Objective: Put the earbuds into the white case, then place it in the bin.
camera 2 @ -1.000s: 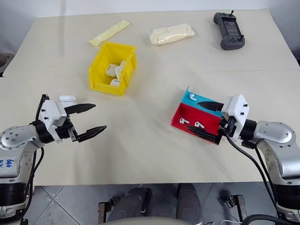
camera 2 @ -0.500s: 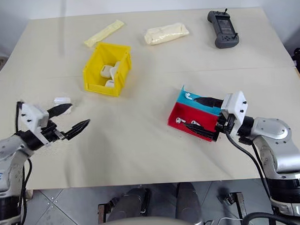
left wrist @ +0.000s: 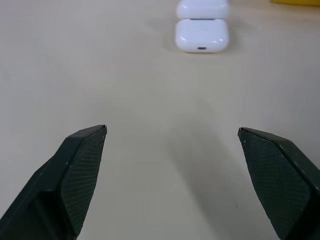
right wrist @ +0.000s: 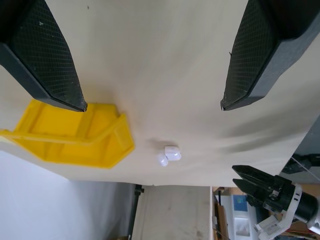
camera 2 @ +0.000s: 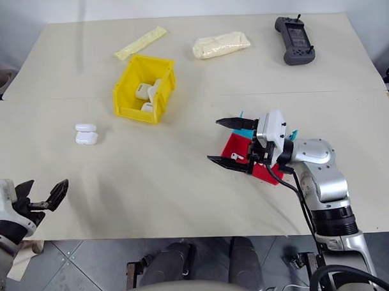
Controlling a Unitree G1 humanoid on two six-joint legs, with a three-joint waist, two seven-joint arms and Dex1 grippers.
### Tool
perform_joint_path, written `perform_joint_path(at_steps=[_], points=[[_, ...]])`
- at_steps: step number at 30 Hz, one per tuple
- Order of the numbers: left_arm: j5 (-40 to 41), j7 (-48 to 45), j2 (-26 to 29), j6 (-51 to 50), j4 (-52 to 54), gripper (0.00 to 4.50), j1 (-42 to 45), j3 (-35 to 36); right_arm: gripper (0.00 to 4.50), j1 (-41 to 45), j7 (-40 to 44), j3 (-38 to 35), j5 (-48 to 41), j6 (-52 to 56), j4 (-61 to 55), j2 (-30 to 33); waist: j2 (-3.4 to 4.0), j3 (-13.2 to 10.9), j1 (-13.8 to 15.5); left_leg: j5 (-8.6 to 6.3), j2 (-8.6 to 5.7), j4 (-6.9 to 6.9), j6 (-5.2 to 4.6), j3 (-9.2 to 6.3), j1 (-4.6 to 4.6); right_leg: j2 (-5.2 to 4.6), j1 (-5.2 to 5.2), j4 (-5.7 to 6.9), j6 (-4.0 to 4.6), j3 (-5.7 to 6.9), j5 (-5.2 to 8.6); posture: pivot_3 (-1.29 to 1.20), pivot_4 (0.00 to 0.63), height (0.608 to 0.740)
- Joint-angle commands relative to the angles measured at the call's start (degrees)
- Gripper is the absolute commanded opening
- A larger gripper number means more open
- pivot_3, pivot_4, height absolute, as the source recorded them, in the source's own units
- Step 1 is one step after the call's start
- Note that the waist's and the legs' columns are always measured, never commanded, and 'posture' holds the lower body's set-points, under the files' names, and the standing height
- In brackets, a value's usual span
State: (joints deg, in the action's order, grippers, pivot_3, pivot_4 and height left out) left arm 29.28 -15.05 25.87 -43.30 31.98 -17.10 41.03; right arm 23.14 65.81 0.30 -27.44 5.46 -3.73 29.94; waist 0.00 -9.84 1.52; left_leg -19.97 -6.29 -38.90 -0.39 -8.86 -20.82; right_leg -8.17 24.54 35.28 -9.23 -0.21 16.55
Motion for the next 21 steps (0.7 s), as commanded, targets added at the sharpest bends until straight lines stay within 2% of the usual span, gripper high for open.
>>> perform_joint_path(at_steps=[1,6,10,15,17,21], points=[[2.81,3.67,2.56,-7.52,3.29,4.47,3.2,2.04,4.5,0.71,0.45,-0.16,-0.16,-1.26,-0.4,-0.28,0.0,0.0,-0.16,-0.03,0.06,0.0,0.03,0.0,0.0,0.07,0.0,0.13,0.01,0.0,0.0,0.0,0.15,0.74],[7.33,6.24,9.65,-23.14,1.93,4.47,15.39,0.56,4.5,0.95,0.27,-0.66,-0.07,-1.35,-0.58,0.01,0.0,0.0,-0.23,-0.06,0.14,-0.02,0.07,0.03,0.02,0.2,0.03,0.22,0.04,-0.06,0.02,0.0,0.15,0.74],[6.41,5.27,18.26,-33.83,-7.76,4.47,26.44,-5.86,4.5,0.73,-0.83,-0.53,-0.34,-0.34,-2.61,-0.06,0.01,0.0,-0.29,-0.07,0.12,0.0,0.1,0.04,0.1,0.21,0.03,0.33,0.08,-0.12,0.04,0.0,0.15,0.74],[0.92,6.93,22.97,-37.51,-23.17,4.47,42.03,-16.81,4.5,0.05,-2.3,-0.22,-0.26,0.6,-4.9,-0.14,0.0,0.0,-0.66,-0.1,0.17,0.05,0.14,0.06,0.13,0.31,0.04,0.32,0.09,-0.14,0.05,0.0,0.15,0.74],[-0.19,6.49,23.11,-38.74,-27.71,4.47,46.96,-20.08,4.5,-0.37,-3.25,-0.47,-0.21,0.98,-5.81,-0.13,-0.02,-0.01,-0.87,-0.1,0.19,0.05,0.16,0.04,0.11,0.36,0.08,0.34,0.09,-0.13,0.05,0.0,0.15,0.74],[-2.53,3.49,23.97,-38.02,-34.1,4.47,51.93,-27.23,4.5,-1.47,-4.94,-0.58,-0.13,1.41,-7.55,-0.06,-0.02,-0.01,-1.69,-0.12,0.19,0.06,0.19,0.05,0.11,0.36,0.13,0.39,0.09,-0.15,0.05,0.0,0.15,0.74]])
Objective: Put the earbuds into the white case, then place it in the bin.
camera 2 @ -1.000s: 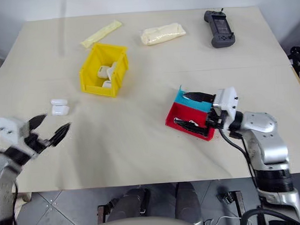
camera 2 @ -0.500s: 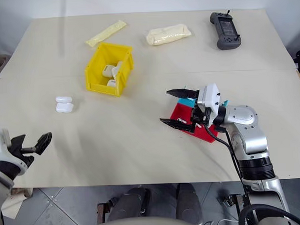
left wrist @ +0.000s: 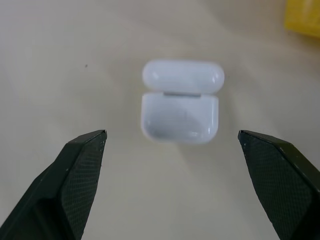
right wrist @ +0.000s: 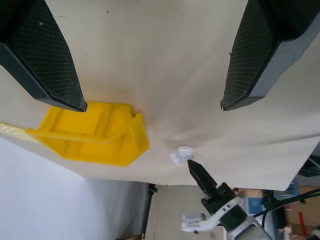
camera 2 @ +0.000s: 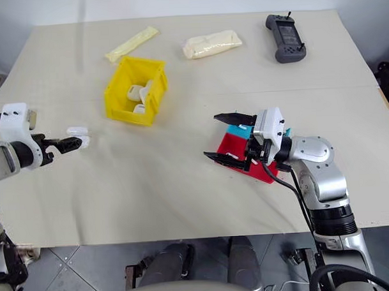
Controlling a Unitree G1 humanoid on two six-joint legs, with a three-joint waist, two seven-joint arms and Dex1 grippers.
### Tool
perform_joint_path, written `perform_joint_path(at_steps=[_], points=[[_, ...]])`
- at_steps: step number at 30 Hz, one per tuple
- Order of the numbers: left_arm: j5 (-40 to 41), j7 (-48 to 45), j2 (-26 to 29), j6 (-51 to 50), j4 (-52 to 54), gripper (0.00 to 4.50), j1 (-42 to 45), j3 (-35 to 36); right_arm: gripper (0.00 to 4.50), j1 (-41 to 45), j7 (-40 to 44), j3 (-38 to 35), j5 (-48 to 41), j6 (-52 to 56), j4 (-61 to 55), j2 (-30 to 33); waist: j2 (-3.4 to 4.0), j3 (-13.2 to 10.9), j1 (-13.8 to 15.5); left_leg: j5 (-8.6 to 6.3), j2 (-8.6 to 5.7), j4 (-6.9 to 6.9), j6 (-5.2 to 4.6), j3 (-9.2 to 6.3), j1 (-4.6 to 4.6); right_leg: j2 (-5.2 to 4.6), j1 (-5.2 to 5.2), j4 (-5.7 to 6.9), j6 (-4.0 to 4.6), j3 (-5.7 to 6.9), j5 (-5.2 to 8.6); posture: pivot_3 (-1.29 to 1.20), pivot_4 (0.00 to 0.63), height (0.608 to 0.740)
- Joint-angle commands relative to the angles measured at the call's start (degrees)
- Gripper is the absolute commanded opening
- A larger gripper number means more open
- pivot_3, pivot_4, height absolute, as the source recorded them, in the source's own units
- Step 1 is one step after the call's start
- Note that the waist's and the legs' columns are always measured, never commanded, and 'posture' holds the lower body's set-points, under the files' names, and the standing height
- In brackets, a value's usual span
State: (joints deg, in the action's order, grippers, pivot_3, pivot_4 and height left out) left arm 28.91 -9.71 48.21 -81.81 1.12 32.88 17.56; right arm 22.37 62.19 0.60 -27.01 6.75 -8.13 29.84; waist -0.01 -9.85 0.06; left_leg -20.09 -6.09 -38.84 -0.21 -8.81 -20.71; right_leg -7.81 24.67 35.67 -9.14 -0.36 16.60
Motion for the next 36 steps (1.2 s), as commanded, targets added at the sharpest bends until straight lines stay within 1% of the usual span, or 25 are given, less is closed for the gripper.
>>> perform_joint_path(at_steps=[1,6,10,14,17,22,25,28,32,34,35,36], points=[[-2.57,-2.47,1.79,0.68,-4.35,4.47,2.68,-4.59,4.5,-0.95,-1.62,-0.83,-0.52,0.16,-3.49,0.07,0.0,0.0,-0.41,0.0,0.0,0.02,0.0,0.0,0.0,0.01,0.02,0.0,0.0,0.0,0.0,0.0,0.15,0.74],[-4.99,-7.65,3.27,2.66,-12.35,4.47,8.43,-11.32,4.5,-1.74,-3.31,-0.78,-0.53,0.26,-5.12,-0.15,0.0,0.0,-0.37,0.0,0.03,0.01,0.04,0.03,-0.03,0.08,0.13,0.03,0.0,-0.01,0.0,0.0,0.15,0.74],[-7.4,-8.43,2.94,5.01,-16.64,4.47,11.0,-12.63,4.5,-2.53,-4.44,-0.75,-0.53,0.15,-6.1,-0.39,0.0,0.0,-0.3,0.0,0.04,-0.03,0.04,0.03,-0.04,0.09,0.14,0.07,0.0,-0.02,0.0,0.0,0.15,0.74],[-8.02,-9.72,2.25,4.7,-17.07,4.47,10.98,-13.12,4.5,-3.78,-5.25,-0.7,-0.36,-0.18,-6.85,-0.38,-0.01,0.0,-0.32,0.0,0.01,-0.07,0.04,0.03,-0.16,0.06,0.29,0.15,0.0,-0.04,0.0,0.0,0.15,0.74],[-8.78,-10.24,1.59,5.25,-17.6,4.47,10.67,-13.82,4.5,-3.96,-5.61,-0.75,-0.35,-0.25,-7.07,-0.32,-0.01,0.0,-0.3,0.0,0.0,-0.2,0.04,0.04,-0.48,0.05,0.64,0.3,0.0,-0.05,0.0,0.0,0.15,0.74],[-9.63,-12.89,1.94,5.24,-17.14,4.47,10.02,-15.91,4.5,-3.63,-5.96,-0.59,-0.08,-0.61,-6.71,-0.42,-0.01,0.0,-0.3,0.0,0.01,-0.21,0.05,0.12,-0.48,0.06,0.67,0.31,0.0,-0.07,0.0,0.0,0.15,0.74],[-11.01,-13.16,1.37,6.41,-18.78,4.47,10.15,-16.76,4.5,-3.85,-6.15,-0.5,-0.03,-0.81,-6.57,-0.68,0.0,0.0,-0.29,0.0,0.01,-0.21,0.05,0.13,-0.48,0.05,0.67,0.32,0.0,-0.08,0.0,0.0,0.15,0.74],[-11.77,-12.95,1.32,5.36,-18.36,4.47,9.95,-16.62,4.5,-4.76,-6.13,-0.45,0.19,-1.19,-6.78,-0.78,0.0,0.01,-0.29,0.0,0.0,-0.23,0.05,0.14,-0.47,0.05,0.66,0.34,0.0,-0.09,0.0,0.0,0.15,0.74],[-11.74,-12.52,1.08,4.24,-15.92,3.61,8.68,-15.36,4.5,-4.79,-6.47,-0.55,0.39,-1.6,-6.44,-0.92,0.0,0.01,-0.37,0.0,0.0,-0.24,0.05,0.15,-0.47,0.05,0.66,0.35,0.0,-0.11,0.0,0.0,0.15,0.74],[-11.58,-12.49,0.88,3.71,-15.01,2.95,7.78,-14.7,4.5,-4.61,-6.52,-0.59,0.45,-1.81,-6.12,-0.99,0.0,0.02,-0.45,0.0,0.02,-0.23,0.05,0.16,-0.44,0.07,0.69,0.35,0.0,-0.13,0.0,0.0,0.15,0.74],[-11.44,-12.45,0.95,3.27,-14.19,2.79,7.26,-13.98,4.5,-4.55,-6.48,-0.6,0.5,-1.95,-5.9,-0.97,0.0,0.02,-0.47,0.0,0.02,-0.22,0.05,0.16,-0.44,0.08,0.71,0.35,0.0,-0.13,0.0,0.0,0.15,0.74],[-11.27,-12.44,0.86,3.24,-13.52,2.79,6.76,-13.22,4.5,-4.51,-6.43,-0.61,0.52,-2.06,-5.74,-0.96,0.0,0.02,-0.54,0.01,0.03,-0.22,0.06,0.16,-0.44,0.09,0.72,0.35,0.0,-0.13,0.0,0.0,0.15,0.74]])
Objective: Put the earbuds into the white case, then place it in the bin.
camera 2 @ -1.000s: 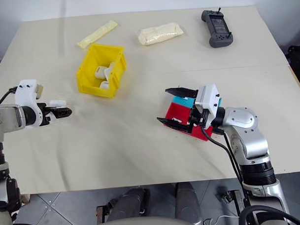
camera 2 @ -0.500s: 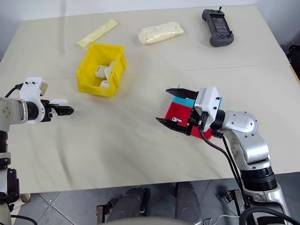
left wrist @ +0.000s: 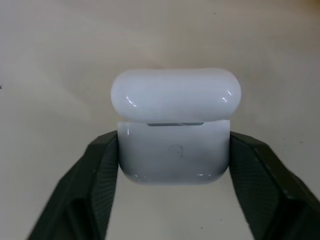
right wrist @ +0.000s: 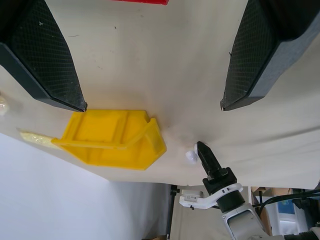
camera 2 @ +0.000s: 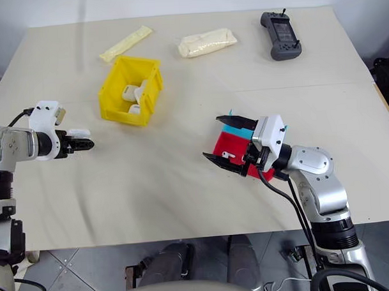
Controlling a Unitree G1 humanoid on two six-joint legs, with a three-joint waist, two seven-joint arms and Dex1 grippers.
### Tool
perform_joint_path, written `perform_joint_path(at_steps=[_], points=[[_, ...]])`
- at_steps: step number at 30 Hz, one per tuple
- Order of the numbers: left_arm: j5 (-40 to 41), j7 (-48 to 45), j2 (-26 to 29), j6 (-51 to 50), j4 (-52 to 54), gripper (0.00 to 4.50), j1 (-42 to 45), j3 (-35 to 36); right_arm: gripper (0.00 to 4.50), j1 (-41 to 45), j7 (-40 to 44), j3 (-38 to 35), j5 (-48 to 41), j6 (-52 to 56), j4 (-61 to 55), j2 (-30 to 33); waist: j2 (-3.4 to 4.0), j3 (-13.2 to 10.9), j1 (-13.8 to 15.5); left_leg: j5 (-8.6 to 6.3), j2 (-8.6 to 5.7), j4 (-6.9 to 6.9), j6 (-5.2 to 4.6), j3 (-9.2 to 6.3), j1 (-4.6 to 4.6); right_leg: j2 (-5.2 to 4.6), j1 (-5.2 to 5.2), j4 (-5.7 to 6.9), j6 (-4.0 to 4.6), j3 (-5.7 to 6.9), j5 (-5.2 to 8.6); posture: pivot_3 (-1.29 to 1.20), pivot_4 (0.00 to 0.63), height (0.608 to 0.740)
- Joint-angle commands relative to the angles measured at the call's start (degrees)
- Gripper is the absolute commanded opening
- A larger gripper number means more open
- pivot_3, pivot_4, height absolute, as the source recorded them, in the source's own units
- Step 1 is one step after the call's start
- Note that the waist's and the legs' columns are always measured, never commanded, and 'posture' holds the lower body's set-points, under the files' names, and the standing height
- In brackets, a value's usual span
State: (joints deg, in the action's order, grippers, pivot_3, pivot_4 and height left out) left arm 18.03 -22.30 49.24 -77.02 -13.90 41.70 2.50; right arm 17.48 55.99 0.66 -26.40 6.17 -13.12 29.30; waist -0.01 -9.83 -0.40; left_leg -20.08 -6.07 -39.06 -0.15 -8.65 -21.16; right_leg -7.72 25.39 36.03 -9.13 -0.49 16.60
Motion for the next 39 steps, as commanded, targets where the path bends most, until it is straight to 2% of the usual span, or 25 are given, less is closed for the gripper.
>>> perform_joint_path(at_steps=[1,4,8,11,13,17,20,25,30,36,39], points=[[-0.27,0.13,-0.17,-1.68,2.19,2.79,-2.67,2.41,4.5,0.39,-0.18,-0.67,-0.09,-1.53,-0.67,-0.4,0.0,0.0,-0.11,0.0,0.0,0.0,0.0,0.0,0.0,0.01,0.01,0.0,0.0,-0.02,0.0,0.0,0.15,0.74],[0.62,-0.06,-0.37,-1.46,6.02,2.79,-5.68,6.29,4.5,0.39,0.14,-0.75,-0.07,-1.65,-0.25,-0.24,0.0,0.0,-0.31,0.0,-0.01,0.01,0.0,0.0,0.0,-0.01,0.03,0.01,0.0,-0.04,0.0,0.0,0.15,0.74],[2.88,-3.2,-1.55,8.38,14.12,2.79,-13.3,14.77,4.5,0.5,0.58,-1.0,-0.15,-1.77,0.34,0.15,0.0,0.0,-0.72,0.0,0.01,0.04,0.0,-0.01,-0.01,0.0,0.05,-0.01,0.0,-0.04,0.0,0.0,0.15,0.74],[5.17,-6.93,-4.93,22.63,20.12,2.79,-19.8,21.99,4.5,0.46,1.15,-1.21,-0.25,-1.77,0.56,0.89,0.0,0.0,-0.72,0.0,0.03,0.01,0.01,-0.04,-0.04,0.0,0.04,-0.04,0.01,-0.01,0.0,0.0,0.15,0.74],[8.9,-13.39,-8.05,30.57,27.48,2.79,-27.21,25.2,4.5,0.91,1.41,-2.04,-0.31,-1.42,0.86,2.04,0.0,0.0,-0.69,0.0,0.03,0.0,0.01,-0.02,-0.05,-0.04,0.04,-0.05,0.01,0.0,0.0,0.0,0.15,0.74],[13.93,-28.17,-15.28,50.71,34.54,2.79,-38.15,25.95,4.5,1.16,2.58,-3.35,-0.54,-0.81,1.28,5.03,0.0,0.02,-0.61,-0.05,-0.06,0.01,-0.08,0.09,-0.04,-0.22,0.0,-0.14,0.05,0.02,-0.03,0.0,0.15,0.74],[14.35,-33.3,-18.81,58.47,34.07,2.79,-40.39,21.69,4.5,1.1,4.15,-4.78,-0.89,-0.01,2.12,7.96,0.01,0.02,0.27,-0.05,-0.01,-0.04,-0.07,0.14,-0.02,-0.18,-0.03,-0.38,0.06,0.04,-0.03,0.0,0.15,0.74],[11.57,-33.52,-27.08,68.42,29.43,2.79,-33.21,12.2,4.5,-2.12,3.38,-10.04,-1.56,1.21,0.19,12.27,-0.08,0.05,2.12,-0.01,-0.06,-0.13,-0.1,0.18,0.03,-0.21,-0.21,-0.46,-0.01,0.07,-0.08,0.0,0.15,0.74],[6.29,-40.41,-36.25,80.35,19.01,2.79,-23.76,-3.0,4.5,-15.95,0.49,-20.15,-2.18,2.97,-6.58,14.35,-0.08,0.09,3.01,-0.14,-0.13,-0.13,-0.32,0.23,0.03,-0.26,-0.32,-0.41,-0.05,0.13,-0.13,0.0,0.15,0.74],[6.88,-45.63,-45.88,87.7,6.72,2.79,-14.29,-9.69,4.5,-32.41,-3.57,-33.31,-1.26,2.57,-12.39,11.89,-0.11,0.08,3.03,-0.18,-0.15,-0.16,-0.48,0.88,0.08,-0.32,-0.31,-0.56,-0.34,0.12,-0.28,0.0,0.15,0.74],[8.27,-47.95,-47.55,88.71,5.45,2.79,-13.14,-11.15,4.5,-40.01,-3.8,-38.57,-0.95,1.32,-14.18,10.01,-0.1,0.08,2.84,-0.19,-0.09,-0.13,-0.46,1.3,0.21,-0.18,-0.32,-0.59,-0.35,0.02,-0.29,0.0,0.15,0.74]])
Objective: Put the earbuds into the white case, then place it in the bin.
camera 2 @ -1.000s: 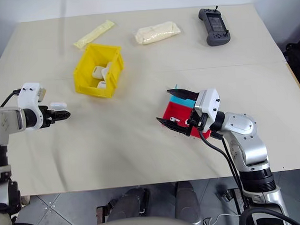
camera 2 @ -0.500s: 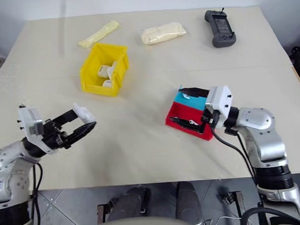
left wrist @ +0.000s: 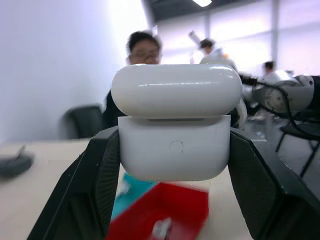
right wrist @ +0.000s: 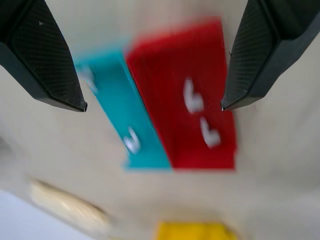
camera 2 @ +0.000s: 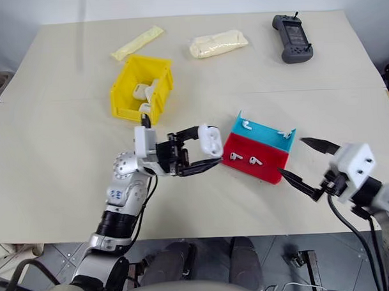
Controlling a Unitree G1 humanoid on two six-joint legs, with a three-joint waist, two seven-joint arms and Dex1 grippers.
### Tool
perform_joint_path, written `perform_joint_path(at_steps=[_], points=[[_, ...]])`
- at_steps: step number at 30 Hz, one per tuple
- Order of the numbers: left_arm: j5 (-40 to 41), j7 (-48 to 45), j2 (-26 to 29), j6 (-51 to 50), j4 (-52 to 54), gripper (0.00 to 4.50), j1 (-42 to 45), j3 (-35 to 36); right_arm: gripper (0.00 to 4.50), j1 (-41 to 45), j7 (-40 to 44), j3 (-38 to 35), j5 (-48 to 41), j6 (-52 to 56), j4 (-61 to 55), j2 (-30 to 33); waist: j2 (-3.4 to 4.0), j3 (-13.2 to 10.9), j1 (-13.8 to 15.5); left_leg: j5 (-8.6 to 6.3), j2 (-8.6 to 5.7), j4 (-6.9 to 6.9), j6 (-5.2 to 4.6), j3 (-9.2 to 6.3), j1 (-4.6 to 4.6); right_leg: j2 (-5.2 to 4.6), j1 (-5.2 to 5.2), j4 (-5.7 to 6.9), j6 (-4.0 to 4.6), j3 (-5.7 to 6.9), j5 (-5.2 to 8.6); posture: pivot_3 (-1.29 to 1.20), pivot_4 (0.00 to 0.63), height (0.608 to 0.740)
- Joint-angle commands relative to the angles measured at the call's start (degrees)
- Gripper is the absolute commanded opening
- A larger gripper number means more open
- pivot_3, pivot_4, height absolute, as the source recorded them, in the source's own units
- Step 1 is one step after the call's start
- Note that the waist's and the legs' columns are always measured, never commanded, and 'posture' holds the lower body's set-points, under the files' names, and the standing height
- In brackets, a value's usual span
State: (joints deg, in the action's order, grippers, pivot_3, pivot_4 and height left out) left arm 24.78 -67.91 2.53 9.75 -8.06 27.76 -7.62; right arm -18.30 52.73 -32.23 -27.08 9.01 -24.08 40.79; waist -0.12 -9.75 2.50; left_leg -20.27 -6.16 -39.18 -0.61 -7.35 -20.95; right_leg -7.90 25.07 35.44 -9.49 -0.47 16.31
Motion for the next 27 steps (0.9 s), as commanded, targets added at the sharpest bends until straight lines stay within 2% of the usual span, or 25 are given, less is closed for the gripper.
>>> perform_joint_path(at_steps=[1,5,7,10,14,19,22,27], points=[[1.87,-3.25,-1.15,2.61,-0.97,2.79,1.04,-1.18,4.5,-6.79,-0.36,-7.25,-0.06,-2.22,-3.47,-2.34,0.0,0.0,-0.14,0.0,0.01,0.03,0.0,0.03,0.03,0.01,0.0,0.0,0.0,-0.02,0.0,0.0,0.15,0.74],[3.34,-5.38,-1.51,4.01,-2.78,2.79,2.01,-0.44,4.5,-10.67,-1.07,-8.81,-0.94,-2.14,-5.35,-3.6,-0.01,-0.01,-0.69,-0.01,0.05,0.08,-0.01,0.02,0.23,0.06,-0.08,-0.07,-0.01,-0.21,0.0,0.0,0.15,0.74],[3.28,-5.38,-0.62,3.37,-2.77,2.79,2.39,-0.28,4.5,-10.44,-1.63,-6.74,-1.82,2.49,-7.78,-1.04,0.0,0.0,-1.06,-0.03,0.08,0.18,-0.04,0.07,0.63,0.09,-0.52,-0.36,-0.04,-0.25,-0.02,0.0,0.15,0.74],[3.23,-5.13,0.67,2.57,-2.08,2.79,2.21,-0.07,4.5,-7.08,-3.28,-3.53,-5.01,11.06,-11.24,3.63,0.01,0.0,-1.14,-0.07,0.22,0.19,-0.01,0.1,0.73,0.19,-0.61,-0.39,-0.05,-0.25,-0.02,0.0,0.15,0.74],[3.05,-3.67,3.12,1.3,0.81,2.79,0.28,0.48,4.5,5.87,-7.18,3.18,-11.6,28.05,-13.5,15.12,0.04,0.0,-1.09,-0.1,0.46,0.12,0.02,0.11,0.73,0.24,-0.6,-0.41,-0.03,-0.26,-0.04,0.0,0.15,0.74],[3.79,-0.13,5.22,-2.94,4.53,2.79,-0.81,1.39,4.5,23.2,-10.39,15.52,-16.92,43.9,-12.49,23.85,-0.02,-0.03,-0.21,-0.12,0.59,0.11,0.07,-0.05,0.58,0.3,-0.55,-0.58,0.04,-0.05,-0.07,0.0,0.15,0.74],[3.68,0.12,6.41,-3.64,5.53,2.79,-1.3,1.54,4.5,31.87,-10.13,24.01,-17.02,50.38,-12.02,26.19,-0.02,-0.03,0.38,-0.15,0.59,0.1,0.05,-0.05,0.52,0.29,-0.53,-0.69,0.07,-0.02,-0.09,0.0,0.15,0.74],[3.49,1.0,7.05,-3.94,6.23,2.79,-1.73,1.58,4.5,46.95,-10.79,35.35,-17.34,61.15,-9.53,23.31,-0.03,-0.04,0.39,-0.18,0.61,0.08,0.04,0.02,0.46,0.28,-0.49,-0.81,0.05,0.0,-0.15,0.0,0.15,0.74]])
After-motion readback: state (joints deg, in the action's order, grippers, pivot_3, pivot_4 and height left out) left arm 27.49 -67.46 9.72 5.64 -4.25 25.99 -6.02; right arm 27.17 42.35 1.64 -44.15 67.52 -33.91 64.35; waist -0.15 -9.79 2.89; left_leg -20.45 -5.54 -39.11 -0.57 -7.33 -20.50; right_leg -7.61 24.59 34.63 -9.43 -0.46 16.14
